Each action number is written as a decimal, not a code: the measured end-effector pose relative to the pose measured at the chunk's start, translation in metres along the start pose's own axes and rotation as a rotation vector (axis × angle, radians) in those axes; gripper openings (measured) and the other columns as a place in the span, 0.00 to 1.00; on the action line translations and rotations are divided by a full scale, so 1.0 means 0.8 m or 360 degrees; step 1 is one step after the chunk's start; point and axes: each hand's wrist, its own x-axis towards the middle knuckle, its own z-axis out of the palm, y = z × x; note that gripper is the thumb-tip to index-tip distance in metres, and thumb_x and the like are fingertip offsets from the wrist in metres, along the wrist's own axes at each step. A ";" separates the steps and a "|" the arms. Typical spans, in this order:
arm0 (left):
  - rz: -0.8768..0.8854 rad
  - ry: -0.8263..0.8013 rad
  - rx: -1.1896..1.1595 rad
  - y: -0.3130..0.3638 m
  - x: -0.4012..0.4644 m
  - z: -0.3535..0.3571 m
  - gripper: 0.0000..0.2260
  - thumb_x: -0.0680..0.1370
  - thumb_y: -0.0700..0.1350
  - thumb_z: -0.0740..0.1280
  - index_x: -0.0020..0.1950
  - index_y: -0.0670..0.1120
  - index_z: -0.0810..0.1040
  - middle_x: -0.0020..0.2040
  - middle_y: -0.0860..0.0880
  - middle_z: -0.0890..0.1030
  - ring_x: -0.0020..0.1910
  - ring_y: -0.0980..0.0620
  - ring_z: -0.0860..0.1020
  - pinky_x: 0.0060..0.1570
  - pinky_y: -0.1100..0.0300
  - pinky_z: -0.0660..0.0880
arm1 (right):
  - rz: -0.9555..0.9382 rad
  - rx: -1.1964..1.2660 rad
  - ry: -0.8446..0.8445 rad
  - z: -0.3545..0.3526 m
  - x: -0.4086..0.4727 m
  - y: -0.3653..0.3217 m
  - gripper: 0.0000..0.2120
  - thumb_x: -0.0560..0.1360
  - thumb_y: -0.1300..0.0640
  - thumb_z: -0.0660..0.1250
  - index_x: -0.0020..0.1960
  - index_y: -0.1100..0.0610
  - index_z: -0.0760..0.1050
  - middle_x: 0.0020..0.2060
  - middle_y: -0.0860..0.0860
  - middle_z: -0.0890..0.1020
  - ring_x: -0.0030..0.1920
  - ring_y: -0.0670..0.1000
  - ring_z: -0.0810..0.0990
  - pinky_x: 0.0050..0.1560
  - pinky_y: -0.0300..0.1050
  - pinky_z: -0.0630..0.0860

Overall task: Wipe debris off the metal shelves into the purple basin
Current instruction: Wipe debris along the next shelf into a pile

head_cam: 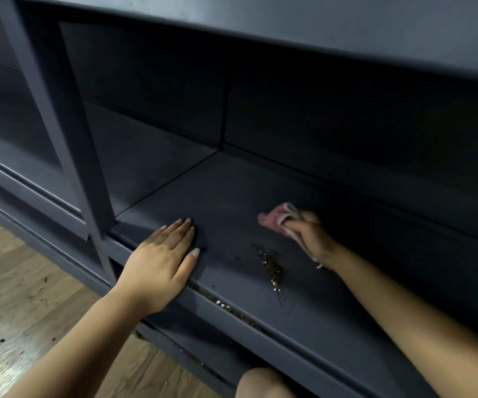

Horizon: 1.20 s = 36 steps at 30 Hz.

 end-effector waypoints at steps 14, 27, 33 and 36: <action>-0.0077 -0.0069 -0.0085 0.007 0.000 -0.006 0.49 0.70 0.69 0.25 0.76 0.42 0.60 0.76 0.48 0.59 0.76 0.51 0.55 0.72 0.63 0.43 | 0.0001 -0.0175 0.0346 -0.041 -0.073 -0.013 0.11 0.79 0.68 0.55 0.53 0.68 0.76 0.40 0.51 0.83 0.40 0.44 0.81 0.42 0.30 0.76; -0.0185 -0.0112 -0.0096 0.020 -0.011 -0.015 0.43 0.70 0.62 0.29 0.77 0.43 0.57 0.78 0.49 0.56 0.77 0.53 0.52 0.71 0.63 0.41 | 0.0305 -0.1170 0.0836 0.050 -0.110 0.016 0.17 0.79 0.45 0.56 0.59 0.55 0.75 0.61 0.57 0.77 0.64 0.59 0.71 0.64 0.49 0.58; -0.0172 -0.0113 -0.0085 0.021 -0.016 -0.019 0.43 0.70 0.62 0.29 0.78 0.44 0.55 0.78 0.49 0.55 0.77 0.53 0.51 0.70 0.64 0.41 | 0.0071 -0.0888 0.0564 0.115 -0.095 0.009 0.15 0.78 0.47 0.60 0.58 0.55 0.76 0.58 0.54 0.80 0.61 0.57 0.74 0.66 0.51 0.65; -0.0156 -0.0134 -0.0079 0.021 -0.016 -0.020 0.43 0.69 0.62 0.29 0.78 0.44 0.55 0.78 0.49 0.54 0.77 0.53 0.51 0.71 0.64 0.41 | 0.0126 -0.0468 0.0580 0.101 -0.096 0.006 0.13 0.78 0.49 0.61 0.59 0.54 0.76 0.56 0.55 0.80 0.57 0.55 0.77 0.58 0.47 0.71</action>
